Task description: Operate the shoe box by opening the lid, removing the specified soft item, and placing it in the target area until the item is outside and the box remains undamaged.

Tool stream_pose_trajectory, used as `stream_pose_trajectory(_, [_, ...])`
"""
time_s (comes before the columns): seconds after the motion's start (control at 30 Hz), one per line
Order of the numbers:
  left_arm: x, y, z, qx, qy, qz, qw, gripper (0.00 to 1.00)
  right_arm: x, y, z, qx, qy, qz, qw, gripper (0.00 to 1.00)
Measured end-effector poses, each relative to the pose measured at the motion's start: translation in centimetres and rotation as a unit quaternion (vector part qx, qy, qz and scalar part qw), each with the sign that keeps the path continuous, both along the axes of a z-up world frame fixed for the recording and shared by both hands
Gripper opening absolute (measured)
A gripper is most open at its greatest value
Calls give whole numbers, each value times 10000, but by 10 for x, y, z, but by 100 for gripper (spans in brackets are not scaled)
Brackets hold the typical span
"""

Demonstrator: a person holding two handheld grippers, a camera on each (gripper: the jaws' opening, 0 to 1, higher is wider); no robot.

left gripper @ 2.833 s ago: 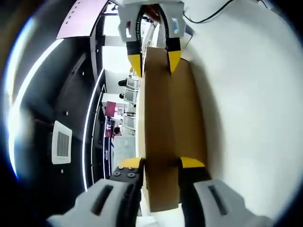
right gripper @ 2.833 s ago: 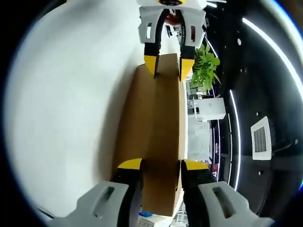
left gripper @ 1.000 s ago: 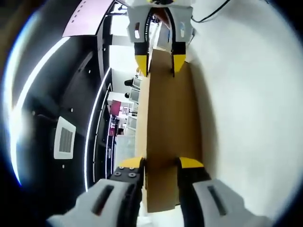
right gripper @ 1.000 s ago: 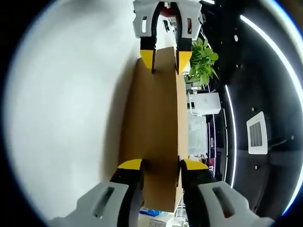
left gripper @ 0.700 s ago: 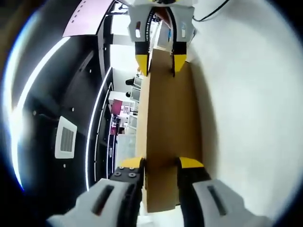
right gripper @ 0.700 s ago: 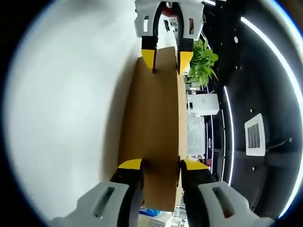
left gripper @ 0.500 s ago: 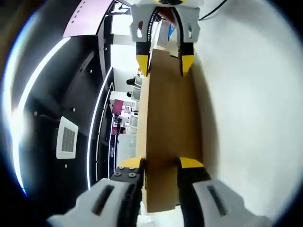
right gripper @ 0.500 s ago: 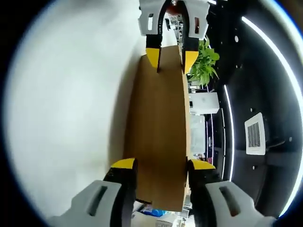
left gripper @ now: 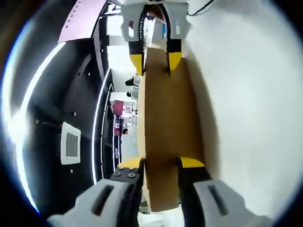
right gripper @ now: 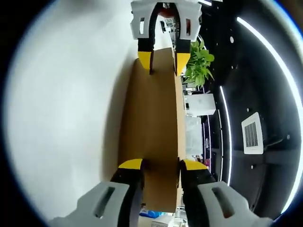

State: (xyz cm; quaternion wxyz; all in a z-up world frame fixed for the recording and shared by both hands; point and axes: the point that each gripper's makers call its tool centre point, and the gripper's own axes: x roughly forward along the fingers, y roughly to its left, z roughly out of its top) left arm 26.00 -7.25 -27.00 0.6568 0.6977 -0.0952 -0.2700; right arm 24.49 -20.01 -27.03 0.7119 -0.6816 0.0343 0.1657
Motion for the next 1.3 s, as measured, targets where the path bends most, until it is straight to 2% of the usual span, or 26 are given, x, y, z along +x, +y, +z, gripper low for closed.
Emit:
stream_pose_trajectory(0.07, [-2, -2, 0, 340, -403, -155, 9985, 30, 1, -1, -1, 14, 15, 8, 10000, 30])
stream_pose_trajectory(0.23, [10, 11, 3, 80, -134, 2, 9999, 34, 1, 0, 0, 37, -2, -4, 10000, 30])
stream_pose_trajectory(0.37, [15, 25, -4, 317, -276, 150, 9990, 30, 2, -1, -1, 65, -21, -35, 10000, 30])
stream_pose_trajectory(0.53, [16, 22, -2, -106, -135, 147, 9997, 28, 3, -2, -1, 90, -25, -38, 9999, 31])
stream_pose_trajectory(0.57, [16, 22, -2, -144, -141, 158, 9997, 28, 4, -2, -4, 257, 81, -83, 9996, 33])
stream_pose_trajectory(0.63, [17, 22, -2, -209, -135, 163, 9996, 28, 4, -2, -6, 261, 116, -99, 9995, 37])
stream_pose_trajectory(0.73, [16, 22, -2, -238, -120, 136, 9996, 28, 5, -2, -8, 243, 132, -102, 9996, 40])
stream_pose_trajectory(0.83, [15, 21, -1, -262, -106, 122, 9995, 28, 4, -9, -6, 299, 213, -176, 9992, 36])
stream_pose_trajectory(0.93, [14, 21, -1, -281, -103, 120, 9995, 28, 4, -17, -4, 363, 296, -293, 9985, 36])
stream_pose_trajectory(1.07, [13, 21, -1, -305, -116, 101, 9994, 28, 7, -29, -3, -22, 179, -378, 9991, 37])
stream_pose_trajectory(1.13, [11, 20, 0, -324, -97, 98, 9994, 28, 7, -27, -4, 61, 202, -310, 9993, 33])
stream_pose_trajectory(1.3, [11, 20, 1, -363, -38, 97, 9993, 28, 6, -26, -5, 55, 137, -346, 9993, 33])
